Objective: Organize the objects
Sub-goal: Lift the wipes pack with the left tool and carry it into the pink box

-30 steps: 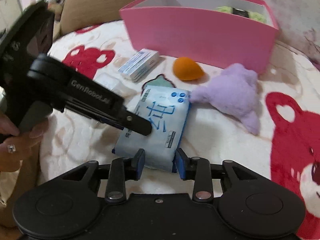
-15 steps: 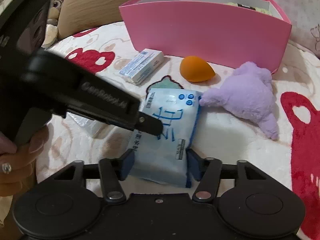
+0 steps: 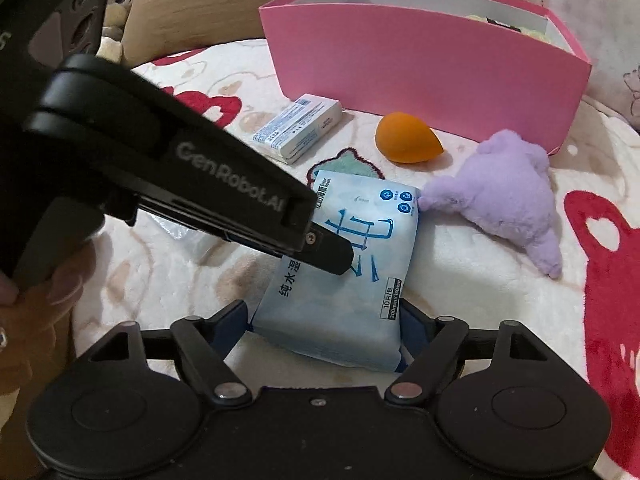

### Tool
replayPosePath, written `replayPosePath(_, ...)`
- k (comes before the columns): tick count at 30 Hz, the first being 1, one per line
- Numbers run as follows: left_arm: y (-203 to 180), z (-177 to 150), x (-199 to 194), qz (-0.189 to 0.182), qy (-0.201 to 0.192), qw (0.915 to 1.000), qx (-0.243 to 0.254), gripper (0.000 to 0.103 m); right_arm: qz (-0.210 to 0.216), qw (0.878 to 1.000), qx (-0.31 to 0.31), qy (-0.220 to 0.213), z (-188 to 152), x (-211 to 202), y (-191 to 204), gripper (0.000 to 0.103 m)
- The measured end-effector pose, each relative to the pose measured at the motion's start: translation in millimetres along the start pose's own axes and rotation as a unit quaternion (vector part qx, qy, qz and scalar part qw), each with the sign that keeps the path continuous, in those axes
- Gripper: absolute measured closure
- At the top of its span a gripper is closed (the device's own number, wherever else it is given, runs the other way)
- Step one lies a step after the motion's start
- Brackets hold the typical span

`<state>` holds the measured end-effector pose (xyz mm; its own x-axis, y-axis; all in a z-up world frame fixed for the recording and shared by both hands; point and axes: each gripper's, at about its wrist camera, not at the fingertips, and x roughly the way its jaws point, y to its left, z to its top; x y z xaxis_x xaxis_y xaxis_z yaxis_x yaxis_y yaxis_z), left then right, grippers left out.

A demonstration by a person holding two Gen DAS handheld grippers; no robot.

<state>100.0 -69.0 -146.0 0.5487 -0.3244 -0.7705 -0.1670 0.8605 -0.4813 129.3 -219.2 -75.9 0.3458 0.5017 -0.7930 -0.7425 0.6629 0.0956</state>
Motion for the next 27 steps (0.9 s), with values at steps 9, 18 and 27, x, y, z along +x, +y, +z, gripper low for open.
replayPosePath(9, -5, -8, -31, 0.003, -0.003, 0.9994, 0.033, 0.079, 0.018, 1.000, -0.012, -0.014, 0, -25, 16, 0.021)
replayPosePath(18, -17, -11, -68, -0.015, -0.014, 0.9974, 0.069, 0.078, 0.009, 0.999, 0.005, -0.032, 3, -63, 34, 0.021)
replayPosePath(27, -31, -6, -103, -0.007, -0.017, 0.9937, 0.111, 0.079, 0.010, 0.999, 0.020, -0.035, 20, -84, 46, 0.022)
